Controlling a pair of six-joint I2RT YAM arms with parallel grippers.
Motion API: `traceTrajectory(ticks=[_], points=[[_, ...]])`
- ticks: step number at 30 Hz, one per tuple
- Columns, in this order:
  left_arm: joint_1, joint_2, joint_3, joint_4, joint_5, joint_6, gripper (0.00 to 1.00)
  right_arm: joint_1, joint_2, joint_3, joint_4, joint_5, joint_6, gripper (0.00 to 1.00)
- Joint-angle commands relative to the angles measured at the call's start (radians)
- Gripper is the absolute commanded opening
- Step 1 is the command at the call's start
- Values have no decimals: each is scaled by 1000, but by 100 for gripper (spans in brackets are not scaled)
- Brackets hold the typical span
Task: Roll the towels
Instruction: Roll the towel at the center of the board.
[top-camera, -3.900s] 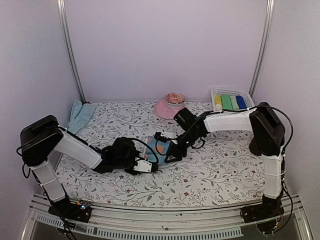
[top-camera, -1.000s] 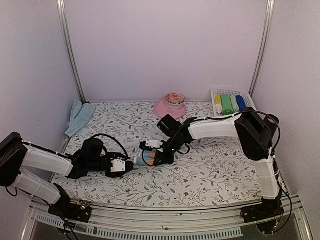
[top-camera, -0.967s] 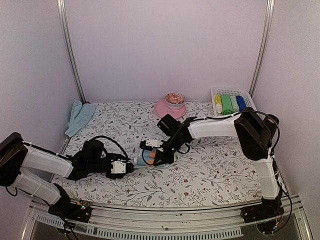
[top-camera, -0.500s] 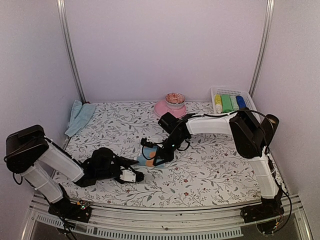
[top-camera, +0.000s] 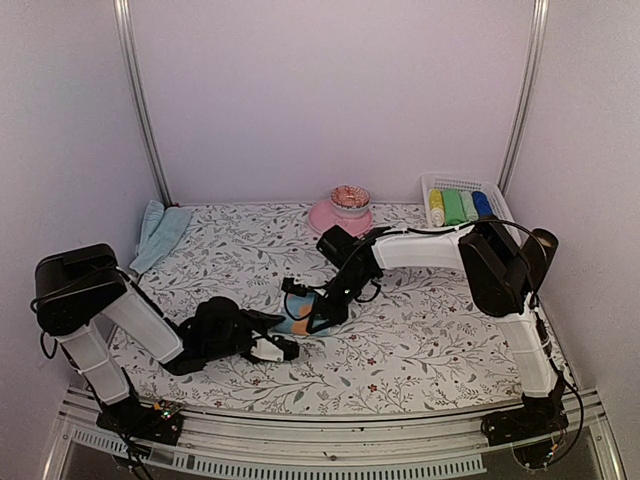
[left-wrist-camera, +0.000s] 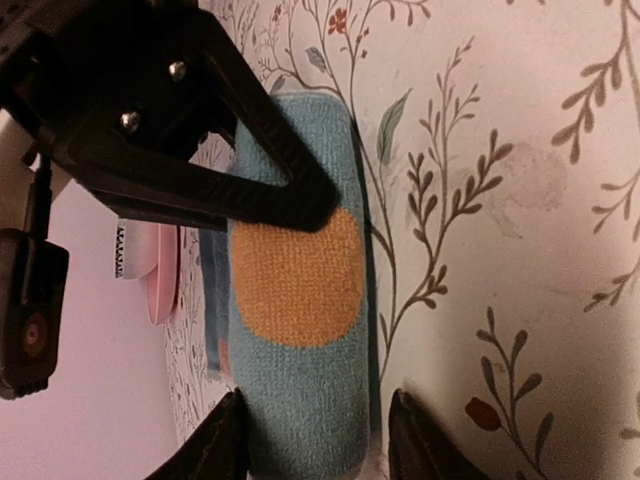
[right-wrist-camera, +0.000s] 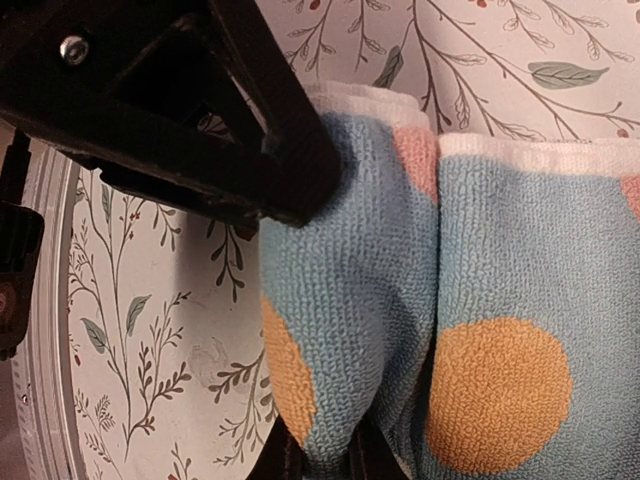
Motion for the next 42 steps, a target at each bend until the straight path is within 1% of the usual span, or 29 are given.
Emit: traceTrajectory(ticks=[1,5,8,10,13,15,16,18,19,20,22,23,25,29,31,33,37,42], points=[[-17,33,24,26,-37,18,46,1,55,-12,-78,-3,-1,8],[-16,77,44,28,-86,16,46,0,54,-12,-84,-8,-11,8],[-16,113,55,39,-111,30,41,0,54,-12,-85,-14,-15,8],[-16,132,57,39,-119,39,33,0,54,-12,-88,-20,-19,8],[-17,142,58,17,-120,49,13,-2,54,-11,-90,-22,-26,8],[-18,138,58,-13,-115,49,4,-6,50,-9,-89,-25,-25,8],[-19,134,59,-29,-112,46,1,-9,45,-5,-88,-24,-25,9],[-18,110,67,-97,-97,33,0,-12,33,-8,-78,-2,-22,13],[-18,95,76,-148,-88,20,0,-12,-1,-18,-64,13,-20,16],[-18,79,90,-213,-76,0,0,-13,-31,-35,-43,32,-20,23],[-15,43,128,-355,-40,-50,0,-13,-100,-93,15,82,-13,33],[-11,27,151,-449,-19,-77,0,-13,-155,-130,46,102,-13,37],[-4,5,207,-578,23,-127,0,-13,-240,-210,115,159,-14,44],[8,-13,291,-761,95,-206,0,-5,-418,-398,265,258,-28,57],[19,-10,342,-856,141,-235,0,5,-497,-491,354,312,-33,60],[36,1,392,-936,187,-262,0,28,-569,-596,435,377,-32,61],[76,45,498,-1081,272,-307,0,82,-693,-813,660,461,-75,62],[130,131,630,-1250,366,-338,0,144,-777,-1001,903,536,-162,63]])
